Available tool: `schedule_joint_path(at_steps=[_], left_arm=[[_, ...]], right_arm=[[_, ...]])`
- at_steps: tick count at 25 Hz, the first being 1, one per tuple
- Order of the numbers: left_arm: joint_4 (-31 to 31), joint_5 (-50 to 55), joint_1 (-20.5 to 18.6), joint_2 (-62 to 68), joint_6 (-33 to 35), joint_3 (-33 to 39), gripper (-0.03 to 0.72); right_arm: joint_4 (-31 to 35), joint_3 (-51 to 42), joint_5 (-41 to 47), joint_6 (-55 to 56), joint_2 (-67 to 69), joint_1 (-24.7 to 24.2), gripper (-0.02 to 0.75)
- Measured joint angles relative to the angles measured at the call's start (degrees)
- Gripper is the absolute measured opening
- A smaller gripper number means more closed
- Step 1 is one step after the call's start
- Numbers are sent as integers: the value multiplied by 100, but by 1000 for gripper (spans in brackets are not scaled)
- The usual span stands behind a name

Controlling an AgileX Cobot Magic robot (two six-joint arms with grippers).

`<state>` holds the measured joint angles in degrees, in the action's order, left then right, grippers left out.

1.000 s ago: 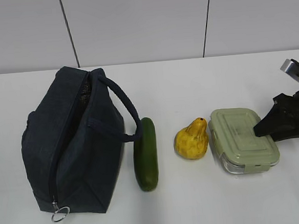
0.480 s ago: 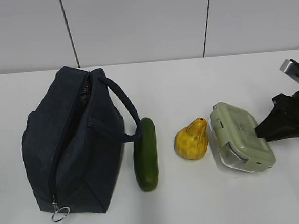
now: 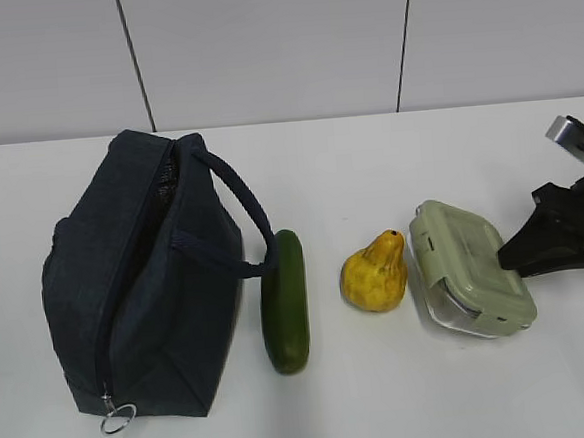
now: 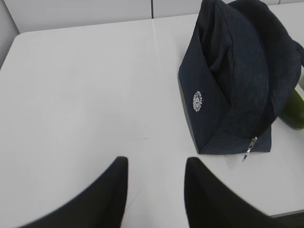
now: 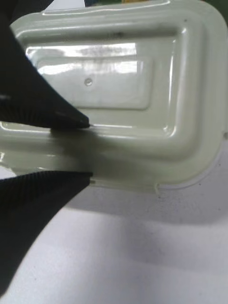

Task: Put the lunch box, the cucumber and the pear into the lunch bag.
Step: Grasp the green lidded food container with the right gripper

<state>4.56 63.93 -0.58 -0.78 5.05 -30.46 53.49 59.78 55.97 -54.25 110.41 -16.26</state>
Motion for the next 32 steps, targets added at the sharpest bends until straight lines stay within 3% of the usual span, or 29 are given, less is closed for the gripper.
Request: schedule_joint_path(at_steps=[7,20,27,32], left_arm=[[0,0,0,0,0,0,240],[0,0,0,0,0,0,240],[0,0,0,0,0,0,240],[0,0,0,0,0,0,240]], right_arm=[[54,0,84,0,0,0,247],[-40,0,91,0,12,0,329],[-66,0,127,0,12,0,503],[77,0,173,-24,12,0,546]])
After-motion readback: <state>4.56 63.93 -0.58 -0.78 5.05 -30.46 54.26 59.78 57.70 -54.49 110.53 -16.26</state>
